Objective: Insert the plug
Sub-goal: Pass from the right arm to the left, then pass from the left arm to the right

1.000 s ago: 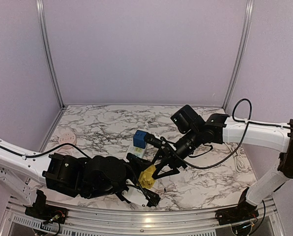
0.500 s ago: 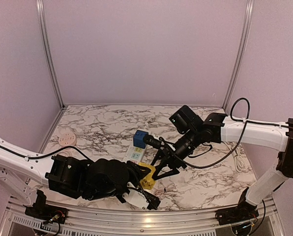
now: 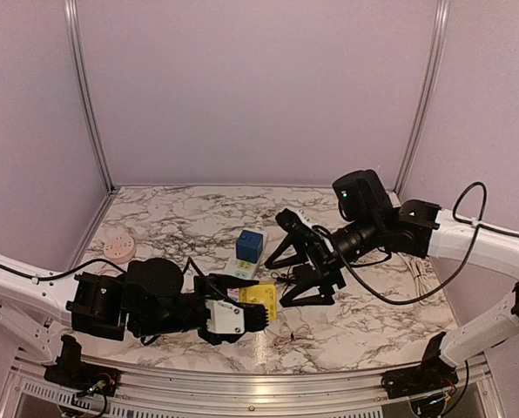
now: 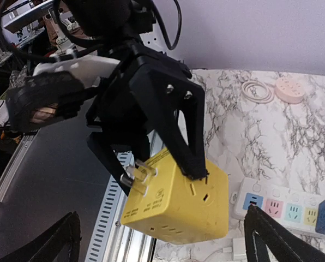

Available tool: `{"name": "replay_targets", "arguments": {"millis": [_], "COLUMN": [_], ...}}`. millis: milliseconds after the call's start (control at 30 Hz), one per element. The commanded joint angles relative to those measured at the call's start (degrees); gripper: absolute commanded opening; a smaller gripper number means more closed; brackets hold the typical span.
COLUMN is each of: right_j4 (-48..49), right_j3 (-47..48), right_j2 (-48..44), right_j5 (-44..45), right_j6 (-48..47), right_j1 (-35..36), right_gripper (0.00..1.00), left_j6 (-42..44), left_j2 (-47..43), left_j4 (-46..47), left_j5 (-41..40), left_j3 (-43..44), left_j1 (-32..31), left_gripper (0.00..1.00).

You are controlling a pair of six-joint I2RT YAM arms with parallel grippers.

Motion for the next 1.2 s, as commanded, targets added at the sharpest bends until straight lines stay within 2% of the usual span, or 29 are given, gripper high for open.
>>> {"name": "replay_targets", "arguments": {"millis": [0, 133, 233, 367, 500, 633, 767, 1167], "right_j4": [21.48, 38.63, 49.51, 69.31, 83.23, 89.95, 90.17, 87.75], "right_j3": [-10.18, -20.51, -26.35, -32.62, -33.56, -31.62, -29.14, -24.37], "right_j2": [-11.93, -21.31, -24.63, -23.12, -16.65, -10.45, -6.54, -1.35], "right_j5": [4.23, 11.28, 13.72, 11.87, 11.98, 10.91, 11.29, 10.19], "right_j6": [2.52, 6.49, 10.27, 19.68, 27.04, 30.24, 29.79, 29.60], "right_j1": [-1.34, -2.34, -2.55, -1.94, -0.12, 3.37, 6.35, 9.83], "right_gripper": [0.99, 0.99, 0.99, 0.99, 0.89, 0.86, 0.86, 0.85], "left_j6": [-20.09, -30.80, -37.54, -44.87, -50.16, -52.32, -53.22, -52.10], "left_j2": [-8.52, -11.68, -12.05, -8.82, -3.72, 0.37, 2.59, 3.58], "left_j4": [22.93, 36.39, 48.48, 66.35, 78.36, 85.79, 90.43, 91.20], "left_j5": [9.10, 10.51, 10.65, 12.13, 17.19, 19.68, 21.52, 24.62], "left_j3": [-7.08, -13.04, -17.45, -21.43, -22.30, -22.32, -22.54, -22.47], "left_j1": [4.03, 6.05, 6.78, 6.96, 6.95, 6.95, 6.95, 6.95], "left_gripper": [0.00, 0.00, 0.00, 0.00, 0.00, 0.00, 0.00, 0.00]}}
